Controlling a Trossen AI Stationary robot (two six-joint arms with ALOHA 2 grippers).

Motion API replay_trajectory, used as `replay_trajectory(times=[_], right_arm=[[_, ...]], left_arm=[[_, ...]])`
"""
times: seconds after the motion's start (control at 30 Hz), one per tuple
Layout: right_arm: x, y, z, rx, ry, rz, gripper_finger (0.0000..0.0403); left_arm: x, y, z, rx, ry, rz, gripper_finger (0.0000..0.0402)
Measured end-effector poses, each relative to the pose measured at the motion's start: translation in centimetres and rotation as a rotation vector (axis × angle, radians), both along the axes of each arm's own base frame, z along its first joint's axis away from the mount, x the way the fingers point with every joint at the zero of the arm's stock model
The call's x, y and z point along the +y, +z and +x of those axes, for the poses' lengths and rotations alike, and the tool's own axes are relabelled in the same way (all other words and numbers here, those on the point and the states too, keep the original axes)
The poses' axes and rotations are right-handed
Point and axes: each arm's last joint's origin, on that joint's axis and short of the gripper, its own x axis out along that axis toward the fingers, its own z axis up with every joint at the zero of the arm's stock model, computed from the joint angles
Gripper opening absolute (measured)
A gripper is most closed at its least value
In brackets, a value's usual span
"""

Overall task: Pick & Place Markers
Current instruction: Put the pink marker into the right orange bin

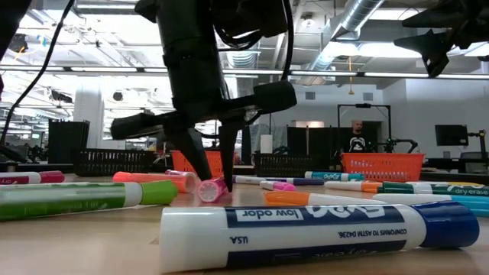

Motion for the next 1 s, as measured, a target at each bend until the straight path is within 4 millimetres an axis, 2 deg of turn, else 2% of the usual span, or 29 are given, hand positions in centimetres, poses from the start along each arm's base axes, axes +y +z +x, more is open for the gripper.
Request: replay_trajectory(times=[0.23, 0.43, 0.63, 1.0], right_arm=[[0.0, 0.0, 0.0, -0.001, 0.0, 0.0, 0.0173], [0.0, 0.0, 0.0, 0.0, 0.0, 0.0, 0.0171], [0.0, 0.0, 0.0, 0.0, -0.003, -0.001, 0.0173], [0.0, 0.0, 0.0, 0.0, -0.003, -0.001, 0.0173]], left_arm=[[0.7, 0.0, 0.2, 0.0, 0.018, -0.005, 0.0076], [0.9, 0.0, 0.3, -0.005, 0.024, 0.008, 0.0066], [0.9, 0.0, 0.3, -0.009, 0.025, 0.012, 0.0077], [1.4, 1.5, 0.1, -0.054, 0.037, 0.053, 0.0078]])
